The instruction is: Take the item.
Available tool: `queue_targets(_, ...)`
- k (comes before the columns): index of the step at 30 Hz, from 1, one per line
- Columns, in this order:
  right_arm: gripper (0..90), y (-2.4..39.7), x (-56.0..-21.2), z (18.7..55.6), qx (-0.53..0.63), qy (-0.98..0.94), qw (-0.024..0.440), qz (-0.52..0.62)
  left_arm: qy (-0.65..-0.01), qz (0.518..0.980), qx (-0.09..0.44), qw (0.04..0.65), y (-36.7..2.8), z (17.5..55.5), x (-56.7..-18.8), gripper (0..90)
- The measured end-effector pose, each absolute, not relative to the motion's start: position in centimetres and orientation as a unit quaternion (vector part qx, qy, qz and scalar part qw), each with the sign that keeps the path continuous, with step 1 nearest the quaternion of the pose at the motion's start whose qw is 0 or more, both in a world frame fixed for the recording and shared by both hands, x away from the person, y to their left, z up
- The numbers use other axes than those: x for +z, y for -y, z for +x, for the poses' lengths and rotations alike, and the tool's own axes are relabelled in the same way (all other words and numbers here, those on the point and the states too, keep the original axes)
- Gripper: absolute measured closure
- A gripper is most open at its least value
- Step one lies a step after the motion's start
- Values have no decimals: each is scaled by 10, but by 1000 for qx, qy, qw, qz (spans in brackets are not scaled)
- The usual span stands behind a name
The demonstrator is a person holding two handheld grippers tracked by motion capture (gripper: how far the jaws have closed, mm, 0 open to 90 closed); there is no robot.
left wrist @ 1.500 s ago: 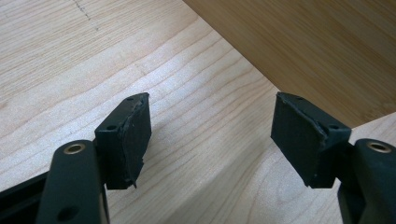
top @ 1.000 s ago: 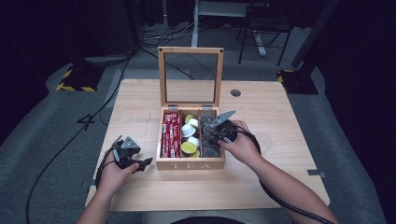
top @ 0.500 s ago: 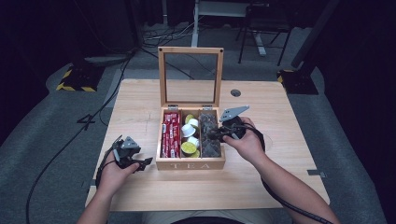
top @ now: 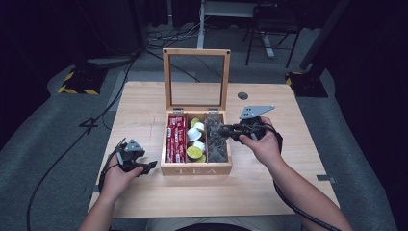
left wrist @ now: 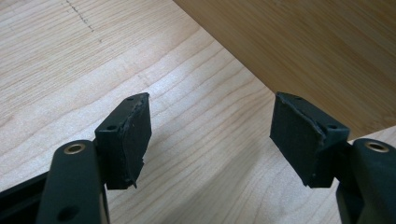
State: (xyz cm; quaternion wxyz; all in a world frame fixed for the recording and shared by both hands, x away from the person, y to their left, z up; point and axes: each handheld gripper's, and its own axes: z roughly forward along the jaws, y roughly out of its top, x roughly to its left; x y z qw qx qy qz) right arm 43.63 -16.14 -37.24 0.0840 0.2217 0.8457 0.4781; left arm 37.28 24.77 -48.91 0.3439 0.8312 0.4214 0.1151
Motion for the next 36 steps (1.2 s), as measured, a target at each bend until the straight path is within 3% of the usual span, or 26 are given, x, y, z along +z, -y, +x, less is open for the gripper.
queue_targets(18,776,226,-350,433,476,-826,143,264,-426,832,119,334,-250,373,-490,305)
queue_targets(36,775,277,-351,430,439,-824,172,314,-433,830,116,332,-252,372,-493,303)
